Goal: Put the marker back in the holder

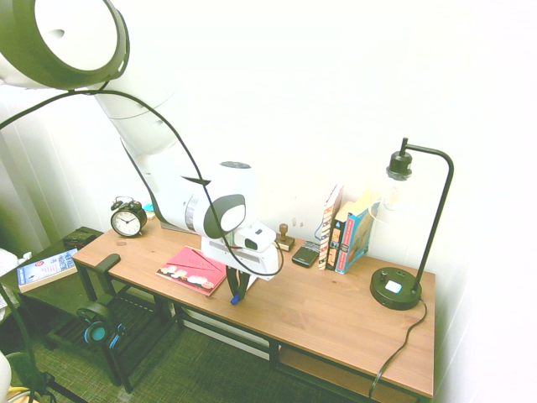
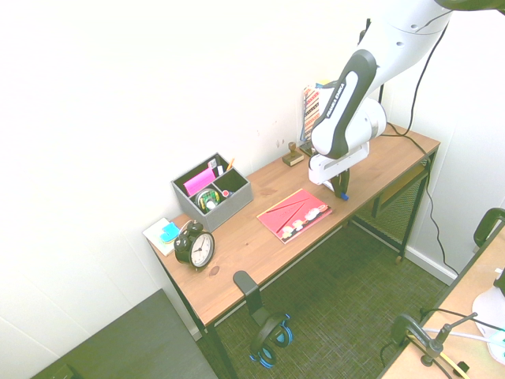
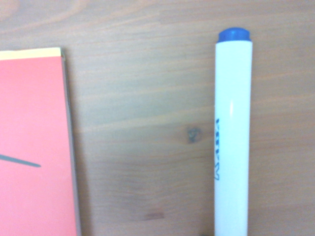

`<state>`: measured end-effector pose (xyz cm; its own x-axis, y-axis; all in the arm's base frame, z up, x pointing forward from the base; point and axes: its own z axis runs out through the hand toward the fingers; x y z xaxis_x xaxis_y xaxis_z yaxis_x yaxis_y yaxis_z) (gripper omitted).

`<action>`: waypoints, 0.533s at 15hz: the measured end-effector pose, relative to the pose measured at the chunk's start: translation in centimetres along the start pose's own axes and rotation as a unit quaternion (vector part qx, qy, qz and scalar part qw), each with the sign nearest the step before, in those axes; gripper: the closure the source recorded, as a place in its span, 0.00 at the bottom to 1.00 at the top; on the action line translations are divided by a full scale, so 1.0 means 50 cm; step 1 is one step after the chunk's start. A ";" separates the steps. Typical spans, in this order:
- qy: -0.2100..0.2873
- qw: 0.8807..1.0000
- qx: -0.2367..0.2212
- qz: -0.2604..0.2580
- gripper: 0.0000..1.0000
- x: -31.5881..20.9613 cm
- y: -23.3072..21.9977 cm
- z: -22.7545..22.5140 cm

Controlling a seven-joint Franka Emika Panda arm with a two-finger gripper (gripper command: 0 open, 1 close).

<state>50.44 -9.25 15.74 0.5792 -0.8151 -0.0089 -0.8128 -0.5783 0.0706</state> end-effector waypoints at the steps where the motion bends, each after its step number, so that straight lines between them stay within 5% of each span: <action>1: -0.001 1.000 0.006 0.006 1.00 -0.002 -0.004 -0.009; 4: -0.010 0.999 0.023 0.021 1.00 -0.020 -0.032 -0.096; 8: -0.120 0.991 0.032 0.057 1.00 -0.130 -0.116 -0.281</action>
<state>52.29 -0.12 29.41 0.4574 -0.8559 -0.2411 -0.8791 -0.4761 0.0225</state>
